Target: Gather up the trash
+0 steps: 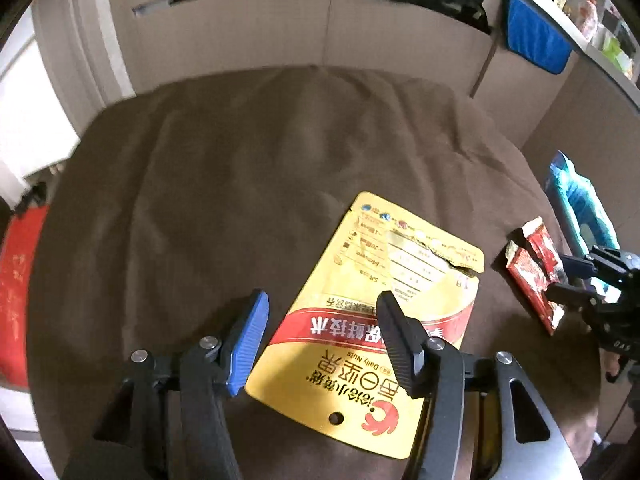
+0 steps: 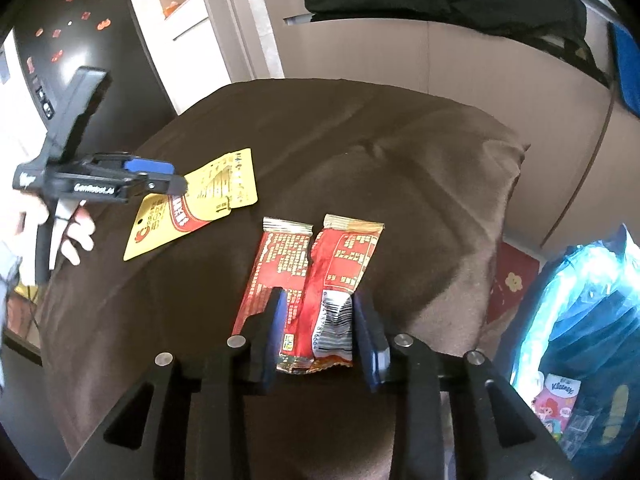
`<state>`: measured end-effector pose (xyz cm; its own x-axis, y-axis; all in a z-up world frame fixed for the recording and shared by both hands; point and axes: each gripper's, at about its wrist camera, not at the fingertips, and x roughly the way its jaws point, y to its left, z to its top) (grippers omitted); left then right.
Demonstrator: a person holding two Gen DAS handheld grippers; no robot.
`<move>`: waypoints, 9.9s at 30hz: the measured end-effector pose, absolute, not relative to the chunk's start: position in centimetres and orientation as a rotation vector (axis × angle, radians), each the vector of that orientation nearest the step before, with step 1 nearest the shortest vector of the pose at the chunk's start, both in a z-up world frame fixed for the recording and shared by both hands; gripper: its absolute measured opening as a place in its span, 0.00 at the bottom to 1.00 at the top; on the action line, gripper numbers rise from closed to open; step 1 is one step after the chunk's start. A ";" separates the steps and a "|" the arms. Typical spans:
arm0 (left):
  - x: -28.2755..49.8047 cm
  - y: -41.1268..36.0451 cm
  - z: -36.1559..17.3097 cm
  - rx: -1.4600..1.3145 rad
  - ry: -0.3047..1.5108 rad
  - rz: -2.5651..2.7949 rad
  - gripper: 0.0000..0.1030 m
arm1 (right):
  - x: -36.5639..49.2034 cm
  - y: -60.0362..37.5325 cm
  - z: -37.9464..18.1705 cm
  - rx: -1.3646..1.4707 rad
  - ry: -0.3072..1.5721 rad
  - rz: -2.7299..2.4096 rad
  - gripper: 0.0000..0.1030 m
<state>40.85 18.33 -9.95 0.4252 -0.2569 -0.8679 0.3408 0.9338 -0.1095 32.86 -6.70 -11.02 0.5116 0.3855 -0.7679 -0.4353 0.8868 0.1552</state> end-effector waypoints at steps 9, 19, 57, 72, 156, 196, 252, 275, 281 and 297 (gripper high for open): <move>38.2 15.6 -10.3 0.229 1.037 -0.467 0.68 | 32.7 -6.4 -10.9 -0.065 0.910 0.498 0.37; 38.4 15.1 -10.3 0.225 1.069 -0.427 0.70 | 34.4 -4.8 -10.6 -0.127 0.938 0.497 0.39; 32.4 17.4 -7.2 -0.297 1.077 -0.267 0.09 | 30.0 -9.9 -7.4 -0.040 0.867 0.498 0.15; 33.6 15.6 -10.1 -0.315 1.170 -0.192 0.43 | 28.1 -10.8 -8.2 -0.045 0.887 0.500 0.15; 24.2 -10.9 9.6 0.018 0.541 -0.477 0.00 | 20.2 -27.8 5.5 0.003 0.509 0.179 0.08; 30.0 -15.2 -6.5 -0.114 0.705 -0.391 0.06 | 27.7 -31.0 -8.6 0.058 0.833 0.147 0.18; -2.4 -2.0 -0.1 0.088 0.434 -0.074 0.33 | -2.9 -19.7 -2.2 -0.004 0.438 0.120 0.26; -2.1 -1.9 -0.3 0.077 0.445 -0.076 0.33 | -3.3 -19.3 -2.1 -0.013 0.429 0.127 0.26; -2.1 -1.9 -0.3 0.076 0.447 -0.075 0.33 | -3.2 -19.4 -2.0 -0.012 0.429 0.128 0.26; -2.1 -1.9 -0.3 0.076 0.447 -0.077 0.33 | -3.2 -19.4 -2.0 -0.013 0.428 0.123 0.26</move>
